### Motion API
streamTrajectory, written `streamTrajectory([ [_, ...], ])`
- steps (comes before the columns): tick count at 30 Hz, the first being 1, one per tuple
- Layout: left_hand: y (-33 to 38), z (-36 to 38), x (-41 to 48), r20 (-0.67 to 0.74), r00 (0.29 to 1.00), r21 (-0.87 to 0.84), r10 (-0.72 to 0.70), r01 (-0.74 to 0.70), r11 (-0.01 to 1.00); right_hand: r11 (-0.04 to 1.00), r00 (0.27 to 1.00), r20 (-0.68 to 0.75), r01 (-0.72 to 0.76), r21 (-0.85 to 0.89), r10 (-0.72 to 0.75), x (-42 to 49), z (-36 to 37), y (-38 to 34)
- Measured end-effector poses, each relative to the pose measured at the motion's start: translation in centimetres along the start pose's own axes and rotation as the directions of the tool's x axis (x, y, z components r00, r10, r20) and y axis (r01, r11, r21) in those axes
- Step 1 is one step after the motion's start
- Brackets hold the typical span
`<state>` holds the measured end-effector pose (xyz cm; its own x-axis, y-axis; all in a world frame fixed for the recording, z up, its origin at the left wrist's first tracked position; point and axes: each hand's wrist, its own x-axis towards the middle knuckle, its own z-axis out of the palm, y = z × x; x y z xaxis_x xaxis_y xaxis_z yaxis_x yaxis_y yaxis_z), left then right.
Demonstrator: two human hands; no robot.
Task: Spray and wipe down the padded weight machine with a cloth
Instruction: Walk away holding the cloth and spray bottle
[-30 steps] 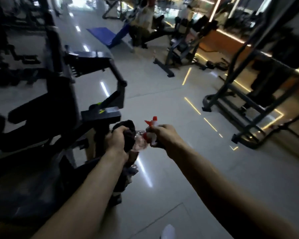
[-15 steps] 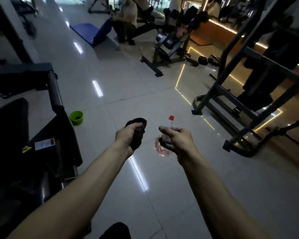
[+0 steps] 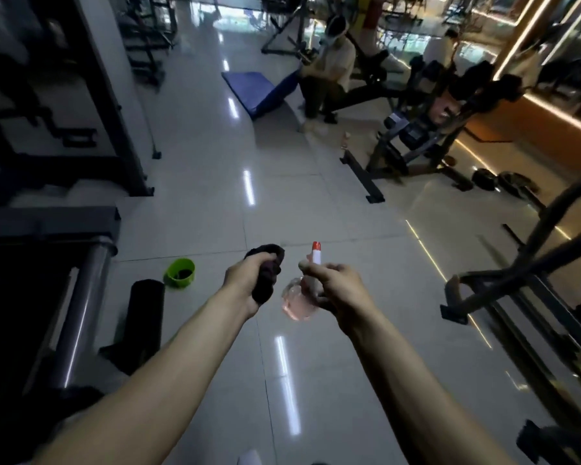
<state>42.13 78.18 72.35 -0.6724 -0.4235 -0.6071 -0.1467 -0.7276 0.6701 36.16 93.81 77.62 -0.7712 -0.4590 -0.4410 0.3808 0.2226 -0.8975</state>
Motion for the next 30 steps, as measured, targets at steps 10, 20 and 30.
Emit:
streamTrajectory([
  [10,17.1,1.6,22.9,-0.259,0.952,-0.125,0.161,-0.199,0.972,0.981,0.952,0.304,0.07,-0.18,-0.012,30.1,9.4,-15.3],
  [20,32.1,-0.9,37.0,-0.663,0.745,-0.313,0.072,-0.363,0.878,0.916,0.78,0.608,0.126,-0.382,0.146,52.7,22.8,-25.8],
  [30,39.4,-15.0,43.6,-0.894,0.437,-0.402,-0.099,-0.685,0.608,0.723,0.454,0.834,0.455,-0.52,0.314,61.6,45.5,-26.0],
])
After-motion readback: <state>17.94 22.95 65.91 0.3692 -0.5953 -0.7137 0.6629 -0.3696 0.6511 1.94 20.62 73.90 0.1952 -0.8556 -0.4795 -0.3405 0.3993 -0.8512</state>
